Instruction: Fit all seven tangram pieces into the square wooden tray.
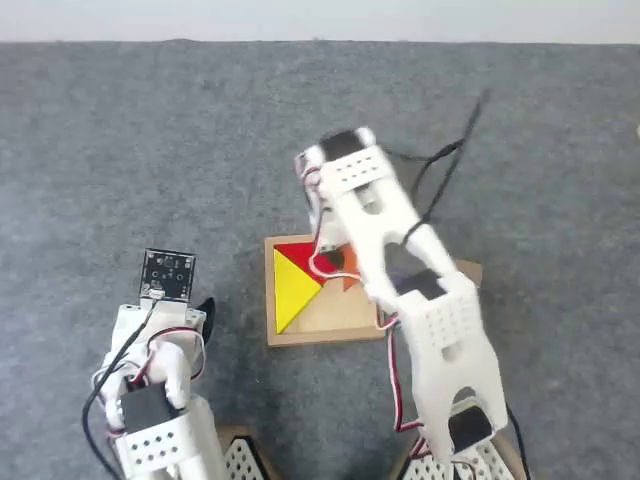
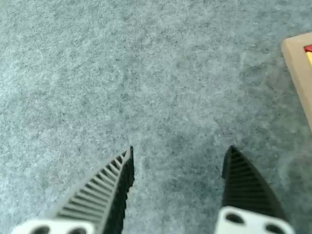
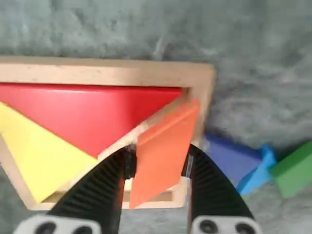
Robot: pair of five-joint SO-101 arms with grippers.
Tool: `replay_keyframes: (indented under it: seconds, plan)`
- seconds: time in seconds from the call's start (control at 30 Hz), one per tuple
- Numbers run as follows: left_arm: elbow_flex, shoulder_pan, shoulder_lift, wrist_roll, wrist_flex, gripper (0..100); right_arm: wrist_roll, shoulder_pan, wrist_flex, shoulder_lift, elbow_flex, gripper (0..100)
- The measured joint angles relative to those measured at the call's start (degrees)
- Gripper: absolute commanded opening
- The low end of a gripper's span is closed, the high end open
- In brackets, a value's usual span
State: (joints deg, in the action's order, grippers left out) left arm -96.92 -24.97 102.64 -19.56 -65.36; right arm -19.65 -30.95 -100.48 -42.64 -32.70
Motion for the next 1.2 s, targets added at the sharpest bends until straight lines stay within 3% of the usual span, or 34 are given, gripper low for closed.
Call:
replay_keyframes:
  seconds: [0.17, 0.43, 0.9, 1.2]
  plan:
    - [0.00, 0.00, 0.00, 0.00, 0.00, 28, -1.14, 0.18, 0.00, -0.70, 0.00, 11.1]
    - [0.00, 0.00, 0.00, 0.00, 0.00, 28, -2.37, 0.09, 0.00, -0.70, 0.00, 32.5]
    - [0.00, -0.09, 0.00, 0.00, 0.00, 28, -2.11, -1.58, 0.00, 1.67, 0.00, 26.6]
    - [0.00, 0.00, 0.00, 0.00, 0.00, 28, 5.71, 9.41, 0.09, 21.19, 6.24, 23.6]
